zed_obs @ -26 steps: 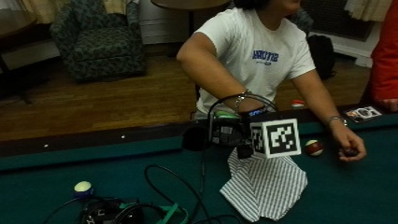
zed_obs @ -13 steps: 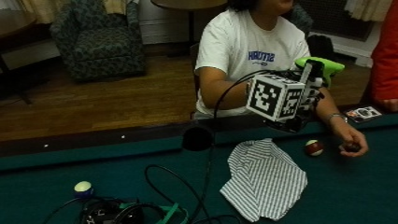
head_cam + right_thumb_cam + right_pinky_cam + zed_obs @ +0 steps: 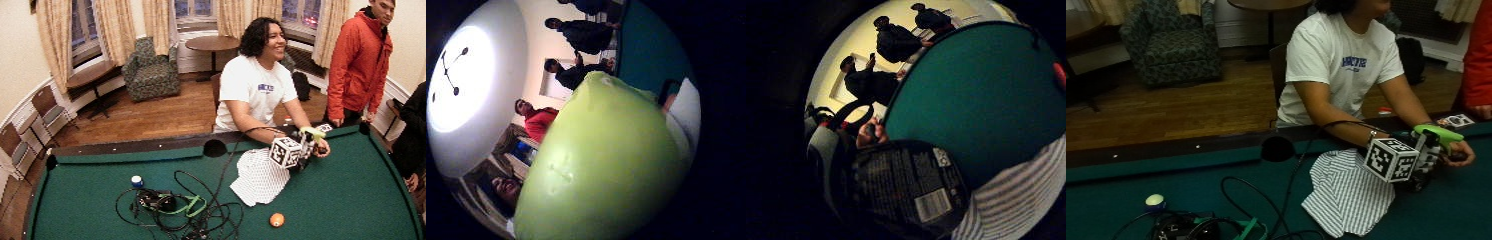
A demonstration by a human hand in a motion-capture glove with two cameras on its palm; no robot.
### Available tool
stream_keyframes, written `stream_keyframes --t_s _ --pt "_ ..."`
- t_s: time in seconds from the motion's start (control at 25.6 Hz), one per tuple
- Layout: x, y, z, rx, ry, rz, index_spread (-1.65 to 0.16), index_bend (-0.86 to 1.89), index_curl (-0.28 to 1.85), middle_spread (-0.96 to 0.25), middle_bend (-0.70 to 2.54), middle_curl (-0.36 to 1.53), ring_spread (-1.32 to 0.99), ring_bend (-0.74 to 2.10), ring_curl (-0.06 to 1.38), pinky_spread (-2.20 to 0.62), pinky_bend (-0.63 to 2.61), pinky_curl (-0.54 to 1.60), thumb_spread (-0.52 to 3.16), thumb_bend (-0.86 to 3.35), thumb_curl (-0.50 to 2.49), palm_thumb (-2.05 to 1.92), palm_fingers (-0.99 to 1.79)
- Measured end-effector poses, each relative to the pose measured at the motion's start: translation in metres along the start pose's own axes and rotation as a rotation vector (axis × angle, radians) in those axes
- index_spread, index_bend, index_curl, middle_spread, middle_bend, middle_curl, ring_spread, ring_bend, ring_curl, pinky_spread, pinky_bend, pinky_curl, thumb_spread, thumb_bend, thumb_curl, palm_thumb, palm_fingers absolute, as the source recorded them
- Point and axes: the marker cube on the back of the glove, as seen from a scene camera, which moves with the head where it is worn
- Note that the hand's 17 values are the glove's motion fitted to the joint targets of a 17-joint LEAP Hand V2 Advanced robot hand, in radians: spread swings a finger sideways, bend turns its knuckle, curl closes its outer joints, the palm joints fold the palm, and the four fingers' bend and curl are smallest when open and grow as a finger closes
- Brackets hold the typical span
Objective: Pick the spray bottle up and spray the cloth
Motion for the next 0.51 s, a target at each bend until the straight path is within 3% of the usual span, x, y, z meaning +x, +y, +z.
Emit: stream_keyframes --t_s 0.23,0.51 --pt "0.011 -0.005 0.019 0.003 -0.033 -0.001 -0.24 0.49 0.60 -0.18 0.73 0.57 -0.20 0.75 0.48 -0.30 0.37 0.38 0.38 -0.03 0.85 0.88 1.40" --pt "0.016 -0.008 0.024 -0.118 -0.067 0.013 -0.24 0.50 0.61 -0.18 0.73 0.56 -0.20 0.71 0.47 -0.30 0.37 0.38 0.38 -0.03 0.86 0.87 1.37"
